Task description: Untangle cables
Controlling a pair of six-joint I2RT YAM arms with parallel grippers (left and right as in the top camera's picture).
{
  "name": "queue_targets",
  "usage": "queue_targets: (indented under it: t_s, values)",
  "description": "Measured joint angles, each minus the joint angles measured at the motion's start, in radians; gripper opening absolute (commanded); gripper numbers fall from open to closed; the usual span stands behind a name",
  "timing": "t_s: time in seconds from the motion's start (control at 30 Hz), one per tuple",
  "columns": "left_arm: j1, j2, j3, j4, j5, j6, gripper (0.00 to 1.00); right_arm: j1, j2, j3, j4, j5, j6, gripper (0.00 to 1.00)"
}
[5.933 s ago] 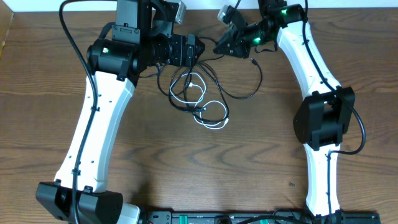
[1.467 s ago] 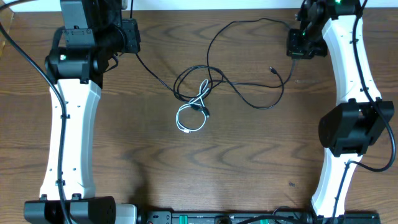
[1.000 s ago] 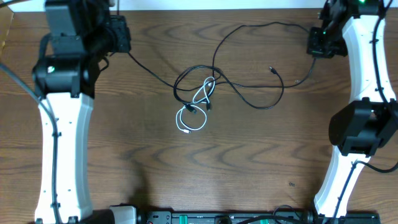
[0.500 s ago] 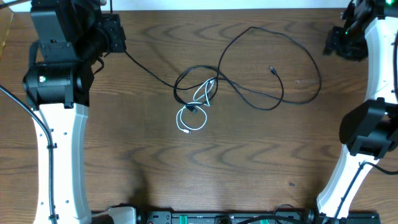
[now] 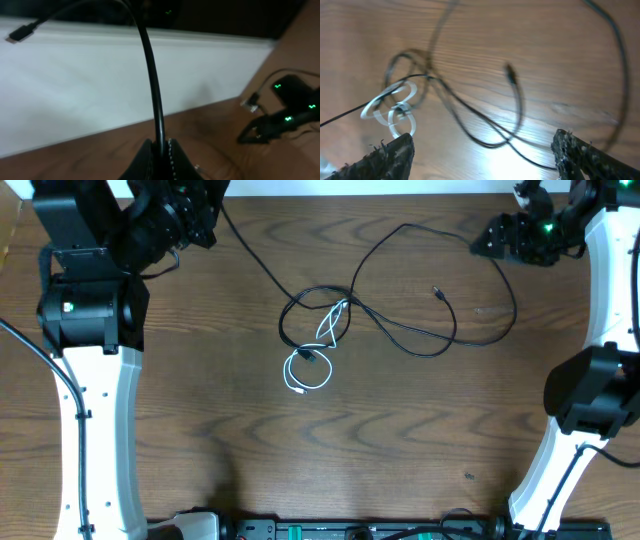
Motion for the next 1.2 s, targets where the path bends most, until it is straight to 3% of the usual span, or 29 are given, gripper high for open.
queue_targets:
  t_s: [0.27, 0.5, 0.8, 1.2]
  values:
    - [0.0, 0.0, 0.0, 0.22, 0.117, -0.12, 0.08, 0.092, -0.055, 0.0, -0.008, -0.068, -0.03, 0.88]
    - [0.0, -0.001, -0.001, 0.352, 0.145, -0.227, 0.07, 0.192, -0.055, 0.0, 0.004, -0.062, 0.004, 0.89]
    - [0.0, -0.002, -0.002, 0.632, 0.149, -0.395, 0.07, 0.34, -0.035, 0.0, 0.058, -0.055, 0.065, 0.89]
    - [0.002, -0.002, -0.002, 0.671, 0.023, -0.465, 0.07, 0.436, 0.059, 0.0, 0.114, -0.047, 0.123, 0.85]
